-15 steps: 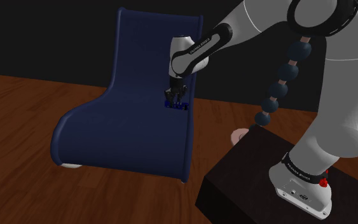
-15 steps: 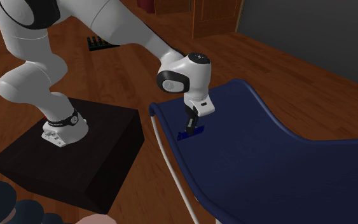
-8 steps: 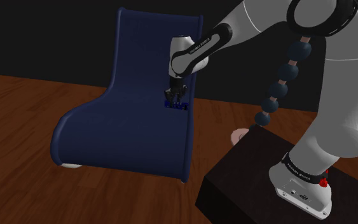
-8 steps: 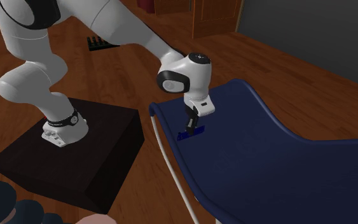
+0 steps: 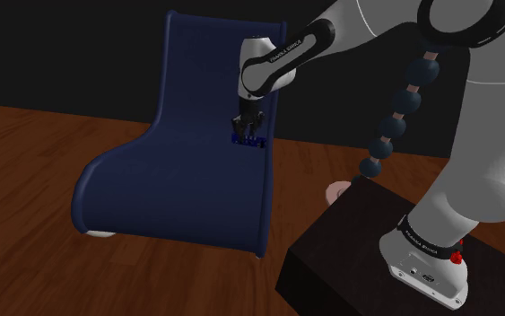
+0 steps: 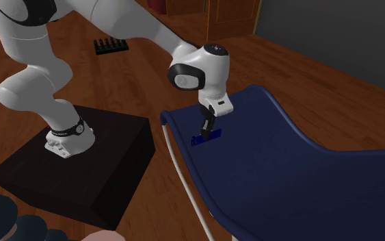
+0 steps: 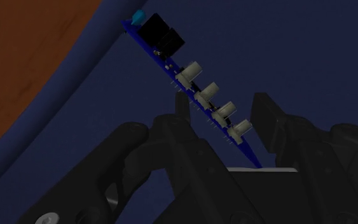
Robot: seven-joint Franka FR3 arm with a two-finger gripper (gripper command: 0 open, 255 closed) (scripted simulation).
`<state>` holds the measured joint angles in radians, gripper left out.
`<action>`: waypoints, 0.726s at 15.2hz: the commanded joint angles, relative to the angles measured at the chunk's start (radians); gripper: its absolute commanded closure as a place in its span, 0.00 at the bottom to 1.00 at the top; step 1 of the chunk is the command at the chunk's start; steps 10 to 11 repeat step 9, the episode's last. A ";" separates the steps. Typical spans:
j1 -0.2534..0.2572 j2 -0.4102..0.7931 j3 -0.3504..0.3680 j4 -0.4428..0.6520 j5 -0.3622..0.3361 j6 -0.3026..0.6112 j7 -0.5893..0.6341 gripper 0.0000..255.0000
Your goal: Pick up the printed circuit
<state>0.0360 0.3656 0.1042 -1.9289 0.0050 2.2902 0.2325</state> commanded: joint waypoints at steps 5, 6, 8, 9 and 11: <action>-0.002 -0.047 0.002 0.018 0.005 -0.065 -0.001 1.00; -0.002 -0.054 0.003 0.022 0.005 -0.077 -0.001 1.00; -0.002 -0.062 0.003 0.028 0.006 -0.090 -0.001 1.00; -0.002 -0.062 0.003 0.028 0.006 -0.090 -0.001 1.00; -0.002 -0.062 0.003 0.028 0.006 -0.090 -0.001 1.00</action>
